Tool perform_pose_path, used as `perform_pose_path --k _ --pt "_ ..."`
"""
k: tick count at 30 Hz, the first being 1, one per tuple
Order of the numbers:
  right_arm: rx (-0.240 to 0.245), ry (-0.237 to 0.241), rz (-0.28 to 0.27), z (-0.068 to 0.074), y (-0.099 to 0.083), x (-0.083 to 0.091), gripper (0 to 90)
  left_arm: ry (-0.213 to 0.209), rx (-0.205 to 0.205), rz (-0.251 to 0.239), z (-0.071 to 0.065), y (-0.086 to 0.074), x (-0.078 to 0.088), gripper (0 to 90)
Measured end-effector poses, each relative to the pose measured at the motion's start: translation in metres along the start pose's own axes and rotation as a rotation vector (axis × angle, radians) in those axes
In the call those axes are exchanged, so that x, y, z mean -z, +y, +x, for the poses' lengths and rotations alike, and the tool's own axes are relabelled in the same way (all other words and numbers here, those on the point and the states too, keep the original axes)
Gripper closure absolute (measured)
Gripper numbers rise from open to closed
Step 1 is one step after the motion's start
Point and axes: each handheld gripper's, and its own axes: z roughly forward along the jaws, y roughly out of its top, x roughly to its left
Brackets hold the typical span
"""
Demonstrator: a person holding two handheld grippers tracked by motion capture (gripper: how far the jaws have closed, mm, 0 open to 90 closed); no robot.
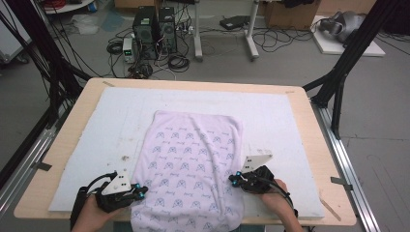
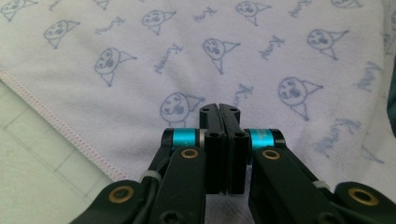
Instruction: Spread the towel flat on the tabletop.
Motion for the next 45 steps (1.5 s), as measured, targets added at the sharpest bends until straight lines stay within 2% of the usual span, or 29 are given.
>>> perform_pose_path --k 4,5,7,9,10,14,18,21,26,29,31,33,35,37,39,40,41,43,45 --pt "-0.001 0.005 0.009 -0.001 -0.003 0.007 89.4 -0.006 0.002 -0.001 -0.006 -0.003 0.007 88.7" --pt "-0.004 0.009 0.003 -0.002 -0.004 0.009 89.3 -0.026 0.004 0.003 -0.007 -0.003 0.009 89.4" --pt "-0.019 0.024 -0.004 -0.003 -0.006 0.012 84.9 -0.035 -0.002 0.001 -0.009 -0.004 0.011 89.8" --pt "-0.034 0.017 -0.028 -0.005 -0.006 0.015 76.3 -0.031 -0.002 -0.001 -0.009 -0.003 0.013 88.6" --pt "-0.046 0.019 -0.035 -0.007 -0.006 0.016 74.5 -0.024 0.008 -0.006 -0.006 -0.002 0.013 82.6" --pt "-0.073 0.011 -0.063 -0.013 -0.002 0.018 65.5 -0.004 0.049 -0.036 0.009 0.005 0.013 70.2" --pt "-0.096 -0.007 -0.073 -0.021 0.004 0.019 57.6 0.006 0.062 -0.046 0.023 0.017 0.008 64.0" --pt "-0.111 -0.019 -0.083 -0.028 0.009 0.021 55.4 0.01 0.066 -0.058 0.032 0.029 0.003 60.5" --pt "-0.127 -0.035 -0.08 -0.038 0.019 0.022 51.2 0.002 0.087 -0.039 0.043 0.038 -0.007 51.8" --pt "-0.106 0.004 -0.062 -0.027 0.018 0.018 53.7 -0.006 0.07 -0.032 0.035 0.03 -0.005 52.3" --pt "-0.058 0.031 -0.062 -0.011 0.011 0.016 55.7 -0.008 0.069 -0.025 0.031 0.019 -0.001 52.5" --pt "-0.029 0.078 -0.062 0.002 0.001 0.016 58.3 -0.012 0.071 -0.012 0.027 0.009 0.002 52.6" --pt "0.006 0.09 -0.05 0.012 -0.006 0.015 58.3 -0.015 0.065 0.005 0.022 0.0 0.007 52.5" --pt "0.021 0.123 -0.052 0.021 -0.013 0.016 57.4 -0.018 0.061 0.018 0.017 -0.005 0.009 51.5" --pt "0.045 0.134 -0.053 0.03 -0.017 0.015 58.8 -0.007 0.045 0.019 0.014 -0.009 0.009 51.6" --pt "0.047 0.135 -0.049 0.032 -0.017 0.015 62.4 -0.005 0.029 -0.003 0.011 -0.01 0.01 56.6" --pt "0.06 0.116 -0.022 0.035 -0.019 0.012 68.1 -0.026 0.025 -0.005 0.011 -0.01 0.009 66.9" --pt "0.06 0.094 -0.038 0.037 -0.019 0.011 86.4 -0.019 0.015 -0.007 0.008 -0.007 0.006 83.5" --pt "0.072 0.092 -0.031 0.036 -0.018 0.012 88.2 -0.013 -0.001 -0.001 0.006 -0.002 0.003 87.6"
